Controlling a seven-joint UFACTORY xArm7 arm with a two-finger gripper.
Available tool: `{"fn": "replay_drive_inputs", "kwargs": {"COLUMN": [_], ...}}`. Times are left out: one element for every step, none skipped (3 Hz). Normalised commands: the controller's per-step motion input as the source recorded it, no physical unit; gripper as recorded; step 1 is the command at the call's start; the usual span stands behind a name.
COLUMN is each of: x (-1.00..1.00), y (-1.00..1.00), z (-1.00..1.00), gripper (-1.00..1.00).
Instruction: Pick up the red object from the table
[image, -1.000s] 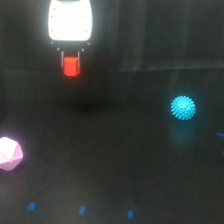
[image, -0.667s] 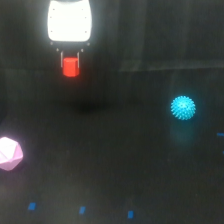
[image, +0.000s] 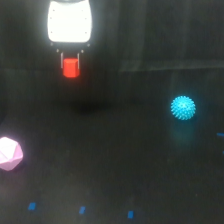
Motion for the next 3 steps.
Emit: {"fn": "replay_drive_inputs", "kwargs": {"x": [-0.05, 0.19, -0.27], "y": [0.03, 0.52, 0.40], "z": [-0.15, 1.00, 0.74], "gripper": [-1.00, -1.00, -1.00]}}
